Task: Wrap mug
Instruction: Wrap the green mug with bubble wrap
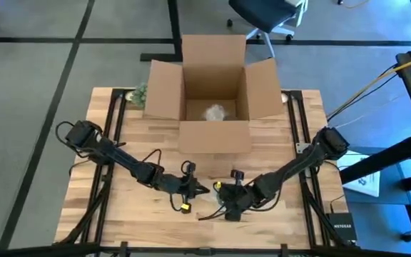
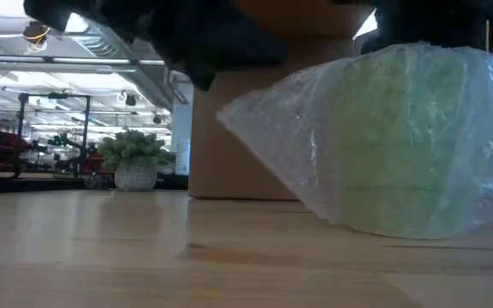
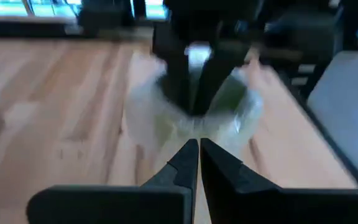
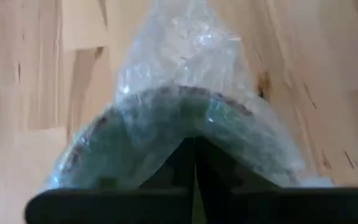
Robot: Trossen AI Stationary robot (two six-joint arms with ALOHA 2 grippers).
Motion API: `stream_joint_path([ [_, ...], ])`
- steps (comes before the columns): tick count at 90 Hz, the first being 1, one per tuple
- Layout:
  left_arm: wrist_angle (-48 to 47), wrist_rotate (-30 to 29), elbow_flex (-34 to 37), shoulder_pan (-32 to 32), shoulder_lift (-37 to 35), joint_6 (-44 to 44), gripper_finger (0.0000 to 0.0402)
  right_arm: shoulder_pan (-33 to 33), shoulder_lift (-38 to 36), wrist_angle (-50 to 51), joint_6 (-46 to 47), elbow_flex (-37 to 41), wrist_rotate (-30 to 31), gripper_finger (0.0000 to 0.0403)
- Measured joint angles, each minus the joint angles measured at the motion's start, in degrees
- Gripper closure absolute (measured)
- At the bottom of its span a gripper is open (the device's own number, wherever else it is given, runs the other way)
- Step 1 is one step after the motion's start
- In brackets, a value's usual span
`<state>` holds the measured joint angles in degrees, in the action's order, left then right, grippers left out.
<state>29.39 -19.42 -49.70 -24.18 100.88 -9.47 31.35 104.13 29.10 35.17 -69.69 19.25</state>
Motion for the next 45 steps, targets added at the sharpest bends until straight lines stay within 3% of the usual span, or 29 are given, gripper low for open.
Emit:
stream_joint_path([
  [12, -0.9, 0.9, -0.9, 0.2, 1.9, -0.8, 0.0402, -1.0, 0.3, -0.4, -2.3, -0.2, -3.2, 0.0402],
  [21, -0.7, 0.5, -1.5, -0.5, 1.7, -0.8, 0.0402, -1.6, -1.2, 6.8, -2.5, -3.2, -9.5, 0.0402],
  [36, -0.5, -3.8, -1.9, -1.9, 0.6, 2.4, 0.0402, -1.3, -4.9, 18.3, -3.7, -11.0, -11.6, 0.0402],
  [45, -1.1, -4.8, -1.8, -2.2, 0.6, 3.9, 0.0402, -1.3, -5.0, 20.9, -3.5, -13.6, -16.6, 0.0402],
])
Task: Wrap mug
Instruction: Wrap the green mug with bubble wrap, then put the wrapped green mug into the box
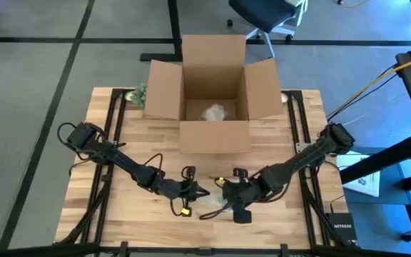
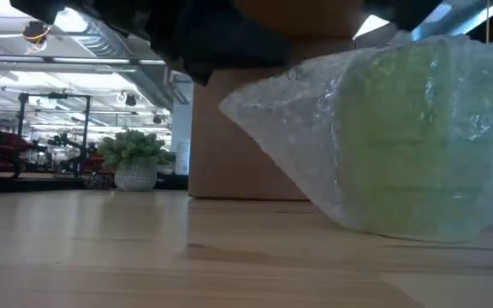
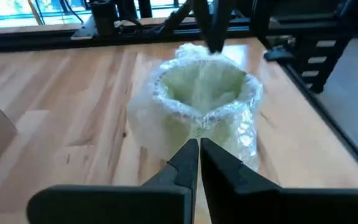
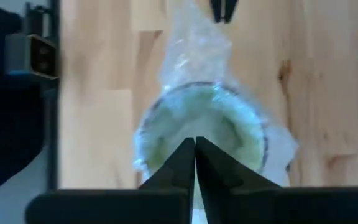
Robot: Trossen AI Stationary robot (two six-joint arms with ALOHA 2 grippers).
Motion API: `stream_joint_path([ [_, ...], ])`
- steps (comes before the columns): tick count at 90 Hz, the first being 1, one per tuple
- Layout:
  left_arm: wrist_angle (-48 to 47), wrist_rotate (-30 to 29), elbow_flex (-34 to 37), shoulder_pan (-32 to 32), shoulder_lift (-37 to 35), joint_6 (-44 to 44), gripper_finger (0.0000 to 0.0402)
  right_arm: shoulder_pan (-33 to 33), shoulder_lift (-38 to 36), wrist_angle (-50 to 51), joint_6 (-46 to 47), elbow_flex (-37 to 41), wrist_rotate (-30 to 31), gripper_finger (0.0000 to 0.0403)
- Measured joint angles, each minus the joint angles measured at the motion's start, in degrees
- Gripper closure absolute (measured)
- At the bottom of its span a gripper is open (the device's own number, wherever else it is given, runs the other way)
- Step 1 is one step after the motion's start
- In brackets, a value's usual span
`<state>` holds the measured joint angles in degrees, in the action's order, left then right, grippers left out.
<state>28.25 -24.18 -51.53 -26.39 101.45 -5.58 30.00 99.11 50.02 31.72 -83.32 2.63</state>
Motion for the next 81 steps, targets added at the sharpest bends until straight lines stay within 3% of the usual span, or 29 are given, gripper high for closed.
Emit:
stream_joint_path([
  [11, -2.0, -0.4, 0.0, -0.7, 0.0, -0.2, 0.0402, 0.0, -0.1, -0.5, -1.9, -1.2, -5.5, 0.0385],
  [20, -4.5, -0.4, 0.0, -1.2, 0.0, -0.2, 0.0402, 1.3, 0.0, -2.9, -1.8, -1.2, -6.2, 0.0346],
  [43, -6.8, -0.5, 0.0, -1.4, -0.1, -0.6, 0.0402, 5.5, 0.5, -3.6, -3.0, 1.8, 2.1, 0.0219],
  [54, -6.7, -0.4, 0.0, -1.4, -0.1, -0.6, 0.0402, 6.1, 1.3, -6.4, -3.4, 5.0, 2.4, 0.0179],
  [69, -6.7, -0.4, 0.0, -1.3, -0.1, -1.3, 0.0402, 6.0, 4.1, -10.5, -2.2, 8.8, 5.2, 0.0164],
  [81, -6.7, -0.3, 0.0, -1.0, -0.1, -2.2, 0.0402, 5.5, 7.8, -11.8, -2.9, 8.8, 6.2, 0.0193],
])
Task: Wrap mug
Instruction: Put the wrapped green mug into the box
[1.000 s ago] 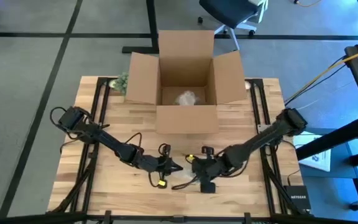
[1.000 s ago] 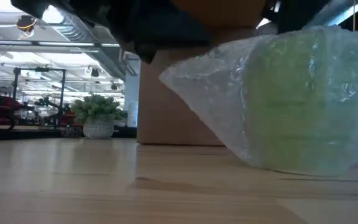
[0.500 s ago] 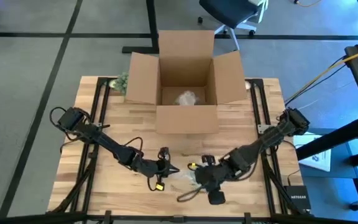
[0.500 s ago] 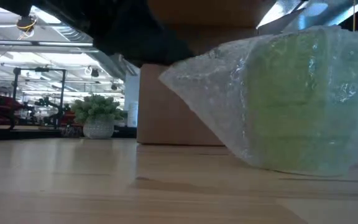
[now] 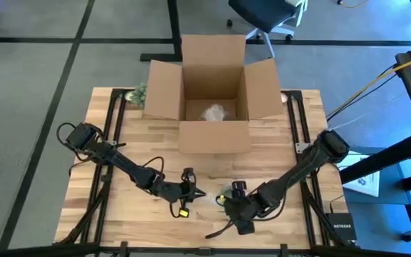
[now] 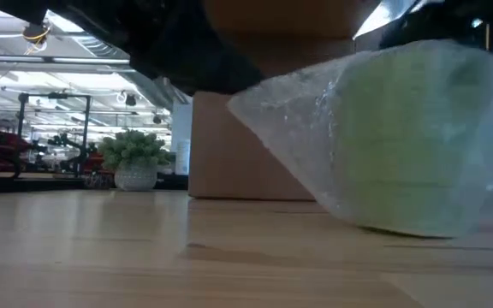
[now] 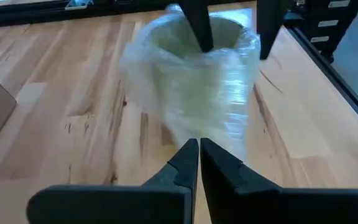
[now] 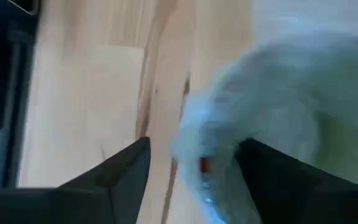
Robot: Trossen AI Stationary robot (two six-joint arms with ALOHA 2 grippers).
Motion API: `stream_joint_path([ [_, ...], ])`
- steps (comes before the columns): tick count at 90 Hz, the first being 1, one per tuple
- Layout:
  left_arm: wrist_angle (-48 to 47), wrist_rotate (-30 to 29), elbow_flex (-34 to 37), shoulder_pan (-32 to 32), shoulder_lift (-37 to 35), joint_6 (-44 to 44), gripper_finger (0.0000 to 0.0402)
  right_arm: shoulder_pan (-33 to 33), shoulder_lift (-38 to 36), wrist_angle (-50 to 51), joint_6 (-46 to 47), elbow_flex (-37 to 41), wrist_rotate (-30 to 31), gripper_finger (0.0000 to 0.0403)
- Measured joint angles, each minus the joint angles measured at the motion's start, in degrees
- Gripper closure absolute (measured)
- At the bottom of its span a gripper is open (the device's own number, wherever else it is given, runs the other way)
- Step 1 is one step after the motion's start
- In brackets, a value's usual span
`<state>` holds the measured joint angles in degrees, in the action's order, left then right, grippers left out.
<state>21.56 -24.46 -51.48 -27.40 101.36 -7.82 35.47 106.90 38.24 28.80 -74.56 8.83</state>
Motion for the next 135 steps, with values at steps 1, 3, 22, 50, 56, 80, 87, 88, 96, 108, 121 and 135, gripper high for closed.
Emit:
stream_joint_path([
  [1, 0.0, 0.1, 0.0, 0.0, 0.0, -0.2, 0.0402, -0.1, 0.2, -0.2, 0.0, 0.0, 0.1, 0.0198],
  [3, 0.0, 0.1, 0.0, 0.0, 0.0, -0.5, 0.0402, -0.3, 0.8, -0.7, -0.4, 0.0, 0.2, 0.021],
  [22, 0.2, 0.2, 0.0, 0.0, 0.0, -0.9, 0.0402, -0.3, 2.5, -1.4, -1.1, 0.1, 0.6, 0.0379],
  [50, 0.0, 0.2, 0.0, -2.3, -1.0, -3.8, 0.0402, 0.9, 0.4, 4.1, -1.5, -7.1, 0.6, 0.0393],
  [56, -0.1, -0.4, 0.0, -3.3, -2.5, -5.3, 0.0402, 1.6, -0.5, 4.1, -3.3, -9.3, 0.7, 0.0392],
  [80, -6.5, -6.3, 0.0, -8.5, -10.5, -8.9, 0.0402, 3.0, -2.5, 9.0, -13.8, -24.8, 4.8, 0.0396],
  [87, -9.8, -9.2, 0.0, -10.0, -12.3, -9.5, 0.0402, 2.7, -2.5, 10.4, -18.5, -30.0, 7.3, 0.0396],
  [88, -10.1, -9.6, 0.0, -10.1, -12.5, -9.5, 0.0402, 2.7, -2.5, 10.3, -19.3, -30.7, 7.6, 0.0396],
  [96, -12.8, -12.6, 0.0, -11.1, -13.7, -9.5, 0.0402, 1.6, -2.5, 11.2, -25.7, -36.9, 9.9, 0.0396],
  [108, -14.9, -13.9, 0.0, -11.3, -13.9, -9.9, 0.0402, -1.7, -2.6, 13.1, -33.6, -45.4, 13.4, 0.0396],
  [121, -15.2, -13.8, 0.4, -10.4, -13.8, -12.4, 0.0402, -9.0, -2.6, 16.9, -39.6, -52.9, 17.3, 0.0396],
  [135, -15.4, -13.7, 1.2, -9.5, -13.7, -15.2, 0.0402, -22.3, -2.6, 23.1, -41.3, -57.3, 16.8, 0.0396],
])
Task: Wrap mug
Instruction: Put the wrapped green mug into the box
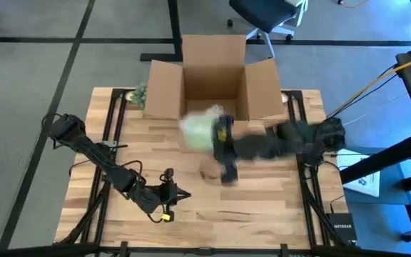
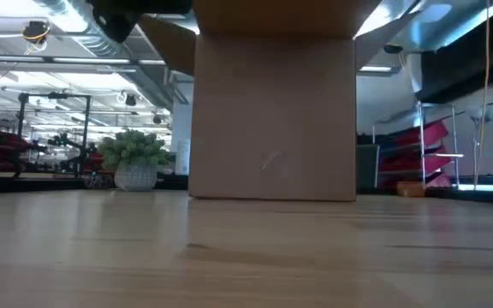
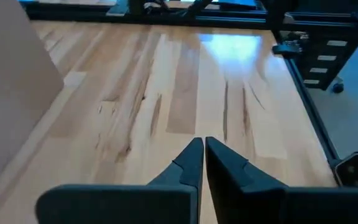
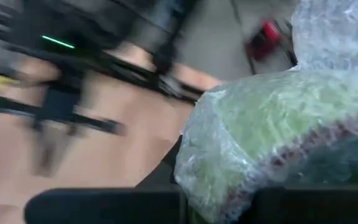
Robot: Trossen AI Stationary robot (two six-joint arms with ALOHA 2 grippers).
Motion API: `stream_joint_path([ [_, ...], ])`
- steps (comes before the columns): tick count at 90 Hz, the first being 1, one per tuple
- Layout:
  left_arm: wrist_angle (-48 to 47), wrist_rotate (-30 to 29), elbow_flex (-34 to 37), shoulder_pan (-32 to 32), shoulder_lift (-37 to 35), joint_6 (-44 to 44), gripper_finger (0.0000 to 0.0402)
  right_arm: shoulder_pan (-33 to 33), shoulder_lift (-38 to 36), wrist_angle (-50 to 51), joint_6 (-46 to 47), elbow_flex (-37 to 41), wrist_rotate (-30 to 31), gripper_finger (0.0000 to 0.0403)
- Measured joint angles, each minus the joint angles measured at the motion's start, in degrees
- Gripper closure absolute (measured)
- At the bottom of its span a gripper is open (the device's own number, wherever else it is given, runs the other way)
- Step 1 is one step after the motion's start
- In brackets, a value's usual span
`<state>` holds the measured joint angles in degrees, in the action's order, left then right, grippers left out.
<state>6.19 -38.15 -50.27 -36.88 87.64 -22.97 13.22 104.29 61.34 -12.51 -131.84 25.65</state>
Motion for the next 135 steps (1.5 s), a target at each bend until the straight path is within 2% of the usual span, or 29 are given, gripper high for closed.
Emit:
stream_joint_path([
  [18, -0.6, 0.0, 0.2, 1.7, 0.0, -0.2, 0.0402, -19.6, 0.0, -1.9, 0.2, 4.2, -9.5, 0.0396],
  [33, -1.1, 0.0, 0.2, 3.2, 0.0, 1.0, 0.0402, -28.1, 0.6, -5.1, 3.9, 16.0, -14.7, 0.0396],
  [46, -1.1, 0.0, 0.2, 3.9, 0.0, 3.9, 0.0402, -29.2, 0.3, -14.0, 8.1, 29.3, -21.5, 0.0397],
  [51, -1.1, 0.0, 0.2, 4.0, 0.0, 4.9, 0.0402, -29.5, -0.3, -17.5, 9.3, 33.5, -21.4, 0.0397],
  [62, -0.8, 0.0, 0.2, 4.7, 0.0, 7.0, 0.0402, -29.8, -0.5, -24.4, 13.6, 39.2, -27.5, 0.0397],
  [75, -1.1, 0.3, 0.2, 5.3, 0.1, 8.1, 0.0402, -30.1, 0.1, -28.1, 15.4, 40.5, -33.6, 0.0397],
  [95, -3.7, 2.3, 0.2, 5.6, 0.1, 6.6, 0.0402, -30.1, -1.1, -35.3, 15.6, 41.2, -39.8, 0.0395],
  [120, -5.6, 2.1, 0.2, 5.9, 0.1, 3.8, 0.0402, -30.6, -4.0, -35.9, 15.5, 41.1, -38.3, 0.0397],
  [135, -11.7, 2.0, 0.2, 5.9, 0.0, -0.6, 0.0402, -30.5, -4.8, -35.1, 16.1, 40.5, -38.3, 0.0397],
])
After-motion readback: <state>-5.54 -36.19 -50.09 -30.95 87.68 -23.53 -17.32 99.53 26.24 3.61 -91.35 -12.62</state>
